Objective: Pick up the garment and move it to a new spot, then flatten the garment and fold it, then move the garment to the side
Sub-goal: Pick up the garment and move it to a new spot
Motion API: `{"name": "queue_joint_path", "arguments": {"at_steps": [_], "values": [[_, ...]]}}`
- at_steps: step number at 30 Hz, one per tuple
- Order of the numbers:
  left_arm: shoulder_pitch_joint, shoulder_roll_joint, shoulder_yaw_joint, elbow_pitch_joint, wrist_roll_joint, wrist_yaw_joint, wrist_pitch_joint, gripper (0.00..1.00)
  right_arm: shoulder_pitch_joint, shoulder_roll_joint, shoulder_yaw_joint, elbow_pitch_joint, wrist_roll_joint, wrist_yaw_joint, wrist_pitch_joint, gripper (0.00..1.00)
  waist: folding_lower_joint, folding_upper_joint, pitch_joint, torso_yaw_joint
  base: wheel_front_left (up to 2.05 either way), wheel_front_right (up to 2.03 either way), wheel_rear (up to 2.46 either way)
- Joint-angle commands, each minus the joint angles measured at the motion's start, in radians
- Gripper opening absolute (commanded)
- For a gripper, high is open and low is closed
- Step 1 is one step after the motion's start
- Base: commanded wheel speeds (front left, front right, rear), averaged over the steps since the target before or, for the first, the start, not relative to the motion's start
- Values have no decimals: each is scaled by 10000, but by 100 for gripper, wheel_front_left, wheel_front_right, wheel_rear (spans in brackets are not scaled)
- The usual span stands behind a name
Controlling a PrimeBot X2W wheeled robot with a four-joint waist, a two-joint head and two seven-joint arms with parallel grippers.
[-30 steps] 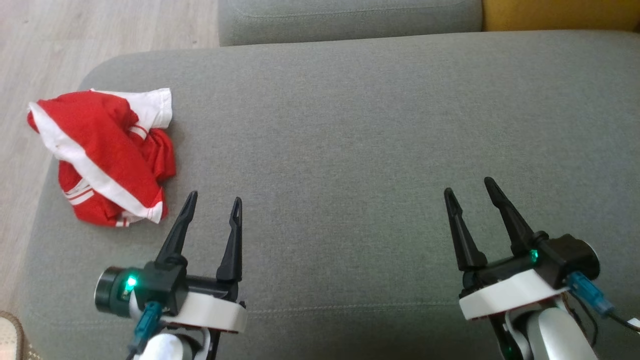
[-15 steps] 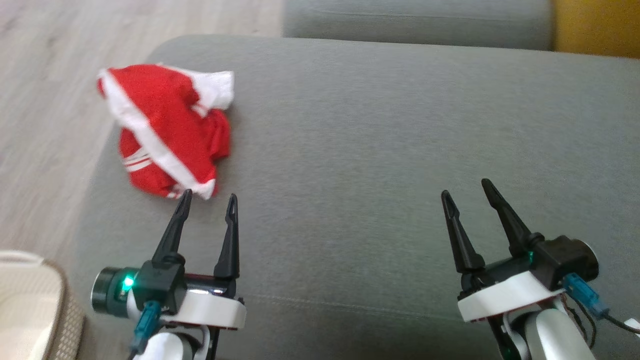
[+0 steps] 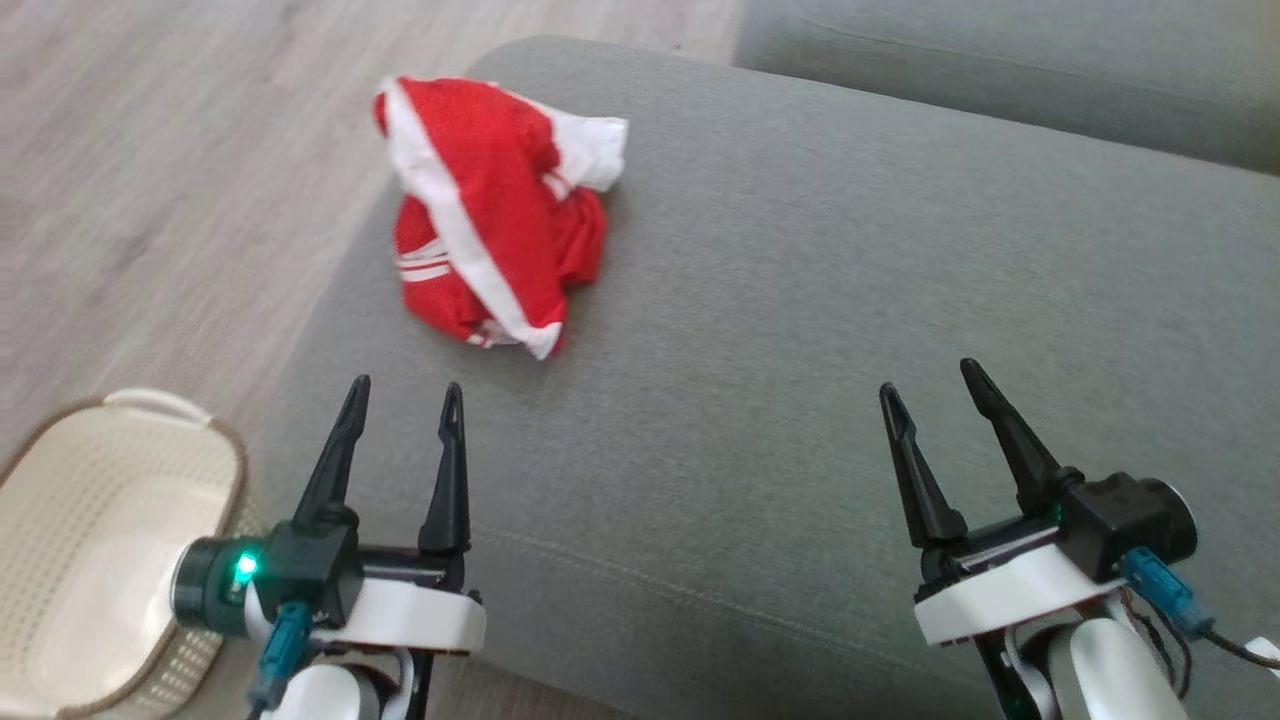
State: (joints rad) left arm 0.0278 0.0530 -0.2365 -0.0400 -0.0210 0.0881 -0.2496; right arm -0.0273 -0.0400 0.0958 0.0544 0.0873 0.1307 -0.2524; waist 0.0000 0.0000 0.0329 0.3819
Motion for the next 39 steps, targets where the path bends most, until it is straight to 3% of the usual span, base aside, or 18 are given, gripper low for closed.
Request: {"name": "queue_joint_path", "arguments": {"at_steps": [1, 8, 15, 20, 25, 28, 32, 35, 39], "values": [[-370, -18, 400, -433, -73, 38, -122, 100, -189, -102, 179, -323, -78, 0, -93, 100, 0, 0, 8, 307, 0, 0, 0], [-313, -23, 525, -517, -150, 117, -122, 100, -214, -102, 250, -281, -110, 0, -93, 100, 0, 0, 141, 846, 0, 0, 0], [-526, -25, 898, -700, -199, 56, -122, 100, -312, -102, 346, -261, -250, 0, -93, 100, 0, 0, 452, 944, 0, 0, 0], [-1486, 185, 1437, -1152, -111, -193, -122, 100, -650, -102, 341, -298, -584, 0, -93, 100, 0, 0, 1043, 628, 0, 0, 0], [-3173, 759, 2085, -1126, -192, -775, -122, 100, -1076, -102, 352, -429, -1030, 0, -93, 100, 0, 0, 1840, 250, 0, 0, 0], [-4208, 1028, 2540, -606, -542, -1256, -122, 100, -1292, -102, 384, -498, -1322, 0, -93, 100, 0, 0, 2359, 37, 0, 0, 0], [-5545, 1348, 2831, 1101, -1088, -1796, -122, 100, -1533, -102, 399, -547, -1686, 0, -93, 100, 0, 0, 2934, -152, 0, 0, 0], [-6220, 1494, 2762, 2184, -1418, -1969, -116, 100, -1613, -110, 435, -538, -1848, 0, -93, 100, 0, 0, 3114, -240, 0, 0, 0], [-7661, 1877, 2212, 4249, -2099, -2147, 669, 100, -1770, -220, 513, -587, -1956, 0, -93, 100, 0, 0, 3418, -410, 0, 0, 0]]}}
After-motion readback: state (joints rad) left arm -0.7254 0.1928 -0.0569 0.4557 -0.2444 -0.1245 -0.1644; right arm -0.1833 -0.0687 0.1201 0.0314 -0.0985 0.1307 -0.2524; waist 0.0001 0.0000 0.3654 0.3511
